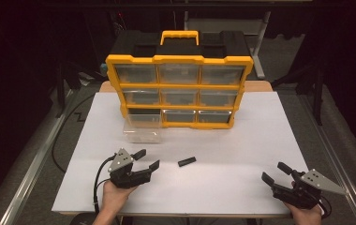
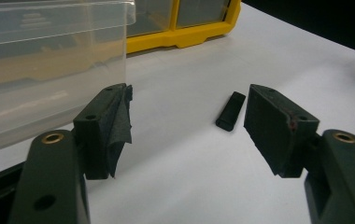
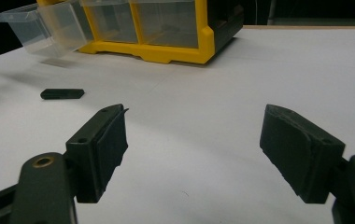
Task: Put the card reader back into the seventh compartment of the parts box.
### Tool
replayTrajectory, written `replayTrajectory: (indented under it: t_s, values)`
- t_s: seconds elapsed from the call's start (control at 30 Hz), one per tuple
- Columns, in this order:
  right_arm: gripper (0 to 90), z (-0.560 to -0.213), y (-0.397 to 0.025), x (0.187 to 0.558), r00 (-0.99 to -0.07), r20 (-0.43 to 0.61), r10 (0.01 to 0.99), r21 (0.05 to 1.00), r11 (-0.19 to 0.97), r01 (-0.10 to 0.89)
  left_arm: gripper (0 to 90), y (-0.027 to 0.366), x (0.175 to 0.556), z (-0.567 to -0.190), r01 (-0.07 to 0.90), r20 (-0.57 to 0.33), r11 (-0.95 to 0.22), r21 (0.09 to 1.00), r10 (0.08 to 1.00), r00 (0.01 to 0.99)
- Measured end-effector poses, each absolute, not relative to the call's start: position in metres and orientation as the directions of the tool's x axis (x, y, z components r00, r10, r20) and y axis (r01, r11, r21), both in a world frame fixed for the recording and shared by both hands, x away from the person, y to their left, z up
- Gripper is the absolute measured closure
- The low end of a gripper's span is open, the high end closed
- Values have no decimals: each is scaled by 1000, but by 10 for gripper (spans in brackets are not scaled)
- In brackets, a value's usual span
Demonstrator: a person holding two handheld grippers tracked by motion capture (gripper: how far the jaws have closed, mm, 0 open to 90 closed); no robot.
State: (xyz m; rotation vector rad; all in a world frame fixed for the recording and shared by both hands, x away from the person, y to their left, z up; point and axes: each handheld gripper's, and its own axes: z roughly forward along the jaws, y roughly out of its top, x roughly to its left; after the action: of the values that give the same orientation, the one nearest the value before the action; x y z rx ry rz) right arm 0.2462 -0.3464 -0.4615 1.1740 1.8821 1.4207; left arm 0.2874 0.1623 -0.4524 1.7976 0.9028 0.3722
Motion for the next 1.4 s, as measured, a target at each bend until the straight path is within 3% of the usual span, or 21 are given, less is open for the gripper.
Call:
replayTrajectory:
  t_s: [1.4]
  values:
    - [236, -460, -346, 245, -515, 106, 851, 942, 79, 325, 331, 97, 308, -447, 379, -142, -247, 892, 644, 752]
